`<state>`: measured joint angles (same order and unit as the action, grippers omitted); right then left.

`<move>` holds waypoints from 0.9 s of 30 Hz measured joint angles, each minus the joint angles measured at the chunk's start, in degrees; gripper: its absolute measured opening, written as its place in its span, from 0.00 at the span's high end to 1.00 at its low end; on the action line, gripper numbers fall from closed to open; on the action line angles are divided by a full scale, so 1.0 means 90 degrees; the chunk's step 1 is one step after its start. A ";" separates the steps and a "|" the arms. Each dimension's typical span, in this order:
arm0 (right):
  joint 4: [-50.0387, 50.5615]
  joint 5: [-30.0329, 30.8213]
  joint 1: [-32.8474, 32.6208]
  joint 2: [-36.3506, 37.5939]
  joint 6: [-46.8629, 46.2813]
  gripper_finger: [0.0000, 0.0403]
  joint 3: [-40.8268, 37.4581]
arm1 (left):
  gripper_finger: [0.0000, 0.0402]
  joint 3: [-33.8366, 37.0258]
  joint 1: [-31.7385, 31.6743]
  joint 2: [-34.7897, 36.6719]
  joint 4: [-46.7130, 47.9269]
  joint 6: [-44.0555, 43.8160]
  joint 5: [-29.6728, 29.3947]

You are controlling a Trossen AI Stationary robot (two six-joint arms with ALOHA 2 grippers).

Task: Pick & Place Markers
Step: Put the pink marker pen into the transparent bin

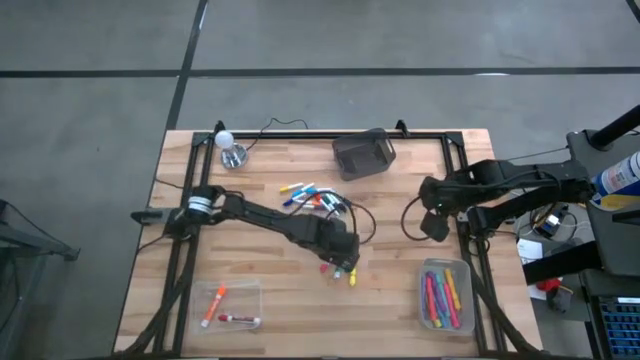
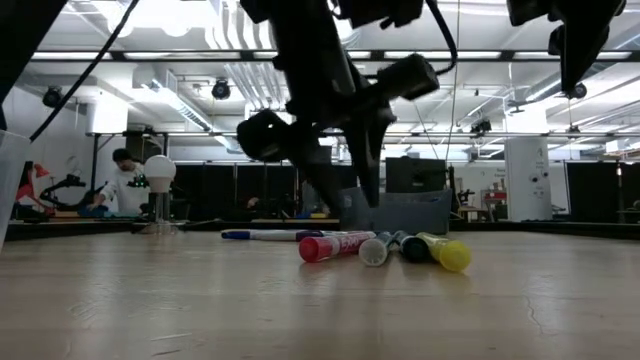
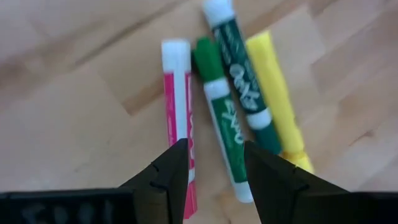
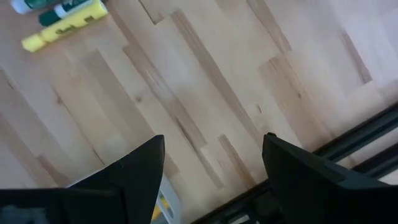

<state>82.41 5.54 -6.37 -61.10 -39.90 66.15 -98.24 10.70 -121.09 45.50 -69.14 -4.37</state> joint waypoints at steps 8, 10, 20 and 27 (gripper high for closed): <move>-0.0020 0.0047 0.0000 0.0452 -0.0298 0.36 -0.0002 | 0.63 0.0002 0.0087 -0.0332 0.0003 0.0143 -0.0023; -0.0081 0.0051 0.0000 0.0539 -0.0551 0.36 -0.0002 | 0.63 0.0062 0.0089 -0.0375 0.0006 0.0156 -0.0003; -0.0152 0.0100 0.0000 0.0650 -0.1137 0.36 -0.0005 | 0.82 0.0216 0.0068 -0.0308 0.0458 0.0786 0.0234; -0.0555 0.0236 0.0000 0.0650 -0.1236 0.36 -0.0007 | 0.89 0.0219 0.0075 -0.0206 0.0890 0.1348 0.0363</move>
<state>77.42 7.66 -6.37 -55.24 -51.03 66.08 -96.26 11.38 -122.94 53.51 -57.01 -1.10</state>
